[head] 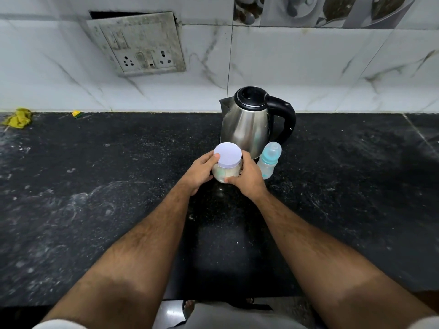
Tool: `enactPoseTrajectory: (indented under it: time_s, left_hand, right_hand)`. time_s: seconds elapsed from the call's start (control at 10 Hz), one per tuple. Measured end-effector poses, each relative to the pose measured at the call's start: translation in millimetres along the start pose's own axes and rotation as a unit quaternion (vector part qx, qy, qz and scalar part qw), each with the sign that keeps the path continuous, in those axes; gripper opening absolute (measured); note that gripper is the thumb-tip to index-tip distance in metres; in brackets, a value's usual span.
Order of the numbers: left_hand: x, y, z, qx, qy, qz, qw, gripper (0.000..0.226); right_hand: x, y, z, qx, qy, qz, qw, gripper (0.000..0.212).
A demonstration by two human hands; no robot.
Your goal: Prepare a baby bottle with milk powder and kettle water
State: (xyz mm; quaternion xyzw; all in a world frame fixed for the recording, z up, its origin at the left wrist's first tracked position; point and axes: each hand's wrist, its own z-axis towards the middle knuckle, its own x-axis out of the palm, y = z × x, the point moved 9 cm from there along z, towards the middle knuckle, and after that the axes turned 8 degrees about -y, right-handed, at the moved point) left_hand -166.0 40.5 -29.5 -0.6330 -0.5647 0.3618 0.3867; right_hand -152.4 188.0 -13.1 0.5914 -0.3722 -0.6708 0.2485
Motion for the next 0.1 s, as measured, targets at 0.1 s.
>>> enactPoseTrajectory:
  time_s: [0.1]
  left_hand:
    - [-3.2, 2.2, -1.1, 0.013, -0.017, 0.016, 1.000, 0.053]
  right_hand:
    - [0.2, 0.9, -4.9, -0.003, 0.004, -0.003, 1.000, 0.094]
